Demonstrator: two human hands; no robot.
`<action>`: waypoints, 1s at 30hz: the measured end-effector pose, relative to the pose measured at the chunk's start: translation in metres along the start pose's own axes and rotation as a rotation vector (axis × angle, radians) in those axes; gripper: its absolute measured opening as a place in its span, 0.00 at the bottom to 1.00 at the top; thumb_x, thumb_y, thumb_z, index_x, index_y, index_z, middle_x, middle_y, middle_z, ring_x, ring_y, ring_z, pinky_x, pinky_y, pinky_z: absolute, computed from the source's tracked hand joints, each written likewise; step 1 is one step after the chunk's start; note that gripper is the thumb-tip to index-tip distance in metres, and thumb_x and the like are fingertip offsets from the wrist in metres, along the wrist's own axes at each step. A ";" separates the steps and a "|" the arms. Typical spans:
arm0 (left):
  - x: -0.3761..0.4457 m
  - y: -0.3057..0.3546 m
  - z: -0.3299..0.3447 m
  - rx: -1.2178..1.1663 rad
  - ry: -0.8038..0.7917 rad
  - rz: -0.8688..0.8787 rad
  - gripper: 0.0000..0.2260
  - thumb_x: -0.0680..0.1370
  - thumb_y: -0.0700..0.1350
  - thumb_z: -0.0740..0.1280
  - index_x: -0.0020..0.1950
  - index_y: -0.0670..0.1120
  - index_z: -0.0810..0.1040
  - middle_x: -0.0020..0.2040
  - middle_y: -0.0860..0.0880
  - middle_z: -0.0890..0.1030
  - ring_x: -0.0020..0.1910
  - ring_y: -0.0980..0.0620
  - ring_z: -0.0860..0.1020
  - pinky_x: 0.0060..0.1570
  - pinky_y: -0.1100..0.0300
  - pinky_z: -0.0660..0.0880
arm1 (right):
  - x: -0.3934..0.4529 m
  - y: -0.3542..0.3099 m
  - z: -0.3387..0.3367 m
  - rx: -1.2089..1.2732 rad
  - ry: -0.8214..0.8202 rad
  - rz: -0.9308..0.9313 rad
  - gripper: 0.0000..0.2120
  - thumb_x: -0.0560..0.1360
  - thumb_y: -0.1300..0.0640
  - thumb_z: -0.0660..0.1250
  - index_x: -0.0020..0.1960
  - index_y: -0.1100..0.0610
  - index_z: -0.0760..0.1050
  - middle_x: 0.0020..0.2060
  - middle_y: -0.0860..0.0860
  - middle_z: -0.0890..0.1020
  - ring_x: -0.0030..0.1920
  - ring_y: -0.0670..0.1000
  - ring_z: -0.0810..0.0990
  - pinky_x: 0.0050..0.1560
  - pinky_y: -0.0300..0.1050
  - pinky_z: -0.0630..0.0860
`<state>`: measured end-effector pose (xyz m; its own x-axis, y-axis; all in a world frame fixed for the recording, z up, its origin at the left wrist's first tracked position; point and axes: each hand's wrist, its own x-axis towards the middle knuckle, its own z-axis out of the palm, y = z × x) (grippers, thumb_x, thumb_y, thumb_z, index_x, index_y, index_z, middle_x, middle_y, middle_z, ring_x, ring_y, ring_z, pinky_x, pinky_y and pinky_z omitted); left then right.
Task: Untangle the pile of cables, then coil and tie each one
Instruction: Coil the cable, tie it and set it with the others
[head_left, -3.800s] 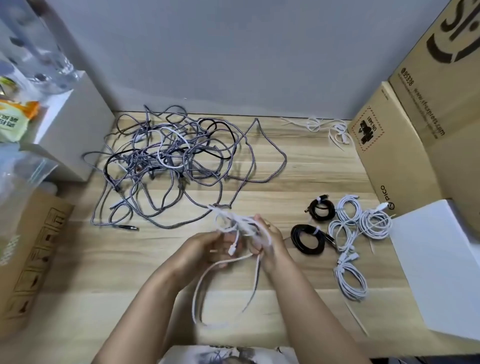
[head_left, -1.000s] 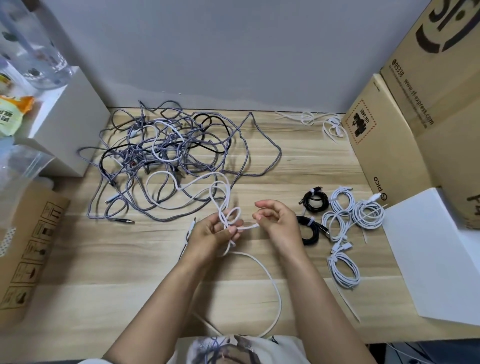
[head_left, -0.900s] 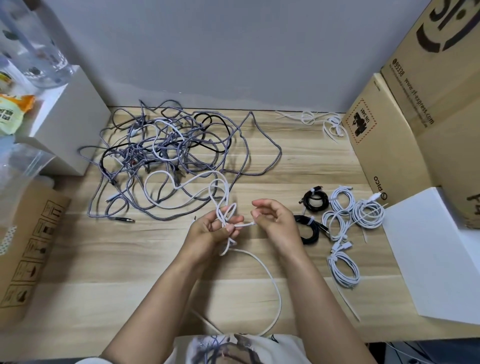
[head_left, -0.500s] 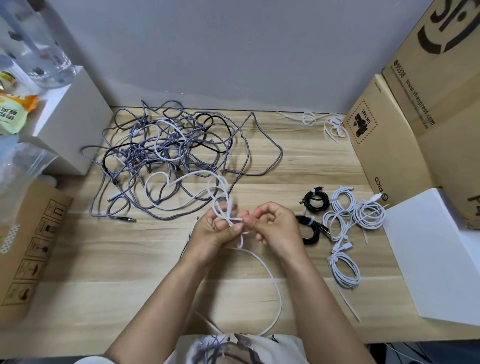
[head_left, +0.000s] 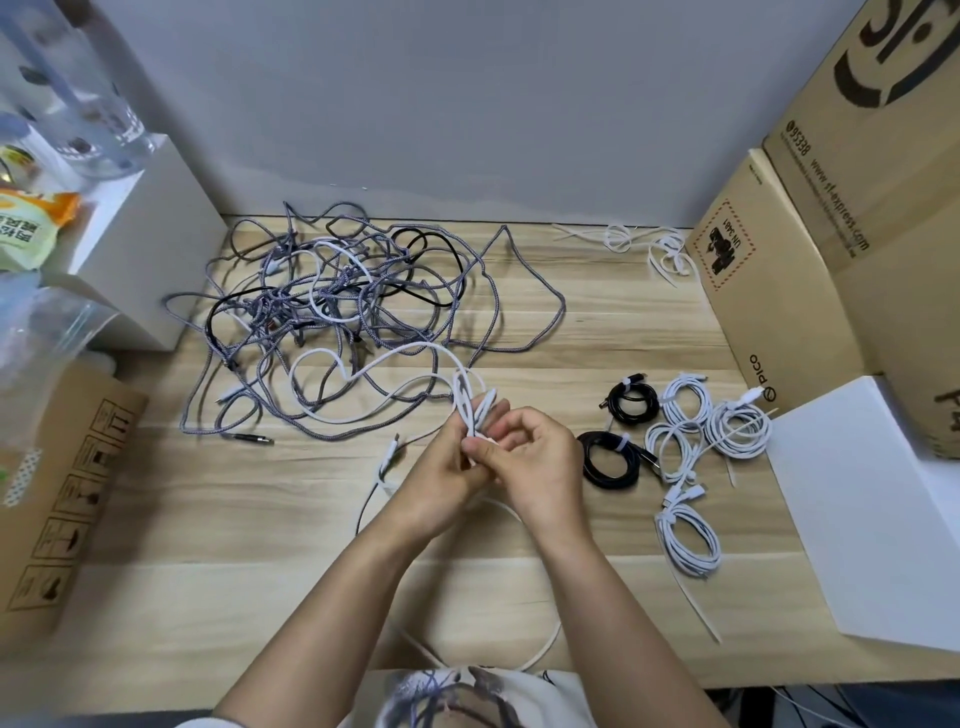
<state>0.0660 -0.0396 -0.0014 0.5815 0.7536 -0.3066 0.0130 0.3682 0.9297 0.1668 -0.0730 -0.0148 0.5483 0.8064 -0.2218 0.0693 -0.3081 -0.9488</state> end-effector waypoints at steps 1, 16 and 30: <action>0.000 -0.003 -0.002 0.021 -0.026 -0.005 0.33 0.70 0.23 0.62 0.72 0.45 0.61 0.68 0.51 0.69 0.67 0.55 0.69 0.62 0.65 0.70 | -0.001 0.001 0.001 -0.024 -0.012 -0.009 0.15 0.61 0.60 0.80 0.29 0.49 0.73 0.21 0.43 0.75 0.25 0.43 0.72 0.33 0.44 0.72; 0.010 0.011 -0.022 0.219 0.434 0.056 0.13 0.81 0.38 0.57 0.41 0.44 0.79 0.36 0.46 0.80 0.34 0.55 0.76 0.37 0.66 0.74 | -0.001 0.004 -0.002 -0.186 -0.022 -0.127 0.11 0.69 0.43 0.64 0.38 0.49 0.79 0.33 0.53 0.83 0.36 0.56 0.81 0.41 0.57 0.77; 0.003 0.035 -0.046 -0.101 0.398 0.122 0.13 0.81 0.39 0.55 0.37 0.44 0.71 0.26 0.54 0.70 0.22 0.59 0.63 0.21 0.68 0.63 | 0.003 0.008 -0.024 -0.088 0.003 -0.091 0.14 0.71 0.68 0.70 0.39 0.49 0.76 0.36 0.45 0.82 0.35 0.36 0.79 0.42 0.31 0.73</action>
<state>0.0305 0.0005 0.0204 0.2139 0.9391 -0.2691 -0.1275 0.3000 0.9454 0.1893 -0.0853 -0.0178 0.5385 0.8317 -0.1351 0.1917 -0.2770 -0.9416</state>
